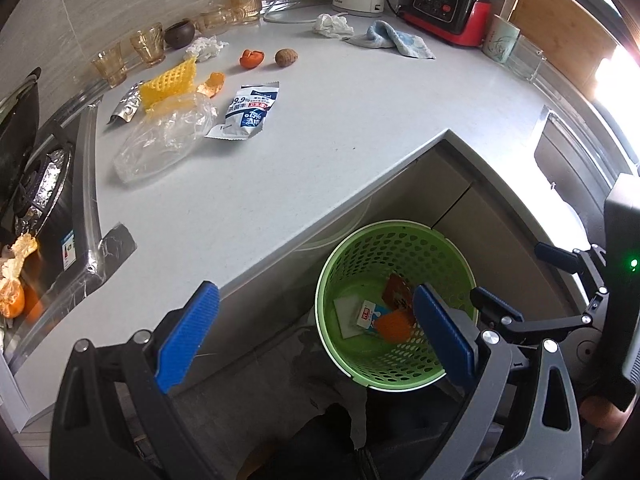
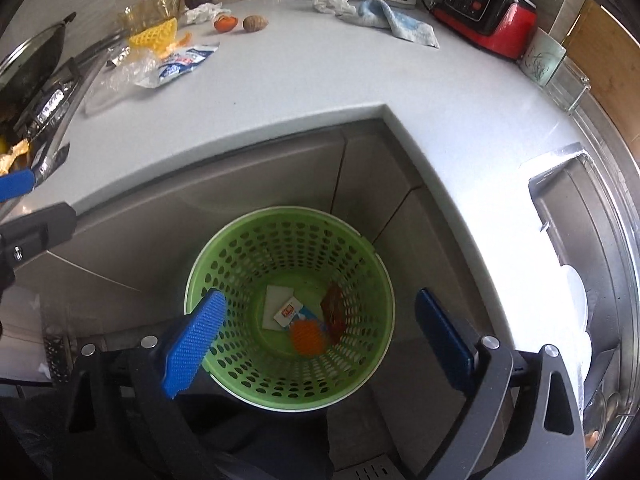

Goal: Collect trash
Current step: 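Open both grippers to drop the bag and net into the basket, then grasp the clear plastic bag with the left gripper while the right grasps the alcohol wipe packet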

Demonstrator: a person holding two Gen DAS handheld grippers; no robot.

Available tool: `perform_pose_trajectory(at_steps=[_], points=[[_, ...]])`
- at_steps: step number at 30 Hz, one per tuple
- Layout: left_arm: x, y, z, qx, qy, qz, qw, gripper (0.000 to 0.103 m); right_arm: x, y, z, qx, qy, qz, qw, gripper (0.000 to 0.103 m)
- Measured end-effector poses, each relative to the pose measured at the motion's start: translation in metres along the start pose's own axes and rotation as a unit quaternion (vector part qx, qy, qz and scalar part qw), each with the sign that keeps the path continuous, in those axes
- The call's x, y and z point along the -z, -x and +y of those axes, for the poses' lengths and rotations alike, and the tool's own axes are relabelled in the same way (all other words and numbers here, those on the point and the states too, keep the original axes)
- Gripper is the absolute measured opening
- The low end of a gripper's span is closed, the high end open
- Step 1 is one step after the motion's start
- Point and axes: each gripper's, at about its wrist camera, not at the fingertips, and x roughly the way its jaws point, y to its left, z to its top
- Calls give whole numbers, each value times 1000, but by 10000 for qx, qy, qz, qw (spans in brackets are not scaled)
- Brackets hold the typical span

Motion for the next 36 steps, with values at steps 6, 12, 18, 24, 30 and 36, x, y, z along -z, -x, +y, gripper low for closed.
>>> perform_pose_trajectory(at_steps=[6,12,18,24,30,36], points=[[0,-1,6,25,117,39,9999,93,0,2,2,-1,2,13,10000,95],[1,-1,10,-3,186,13,9998,93,-1,5,1,-93,-93,26,9999,95],[-2,-3,14,-42,225,21,9997,93,-9,6,-3,-107,-90,7,9999,98],[-16,-7,24,-173,453,-33,9988,93,-40,2,-9,-291,112,-49,9995,99],[-40,-9,59,-416,1165,-201,9921,93,-97,-11,1,-676,530,-169,9962,99],[-76,-24,115,-896,2037,-284,9745,93,-166,-28,37,-1126,691,-399,9904,99]])
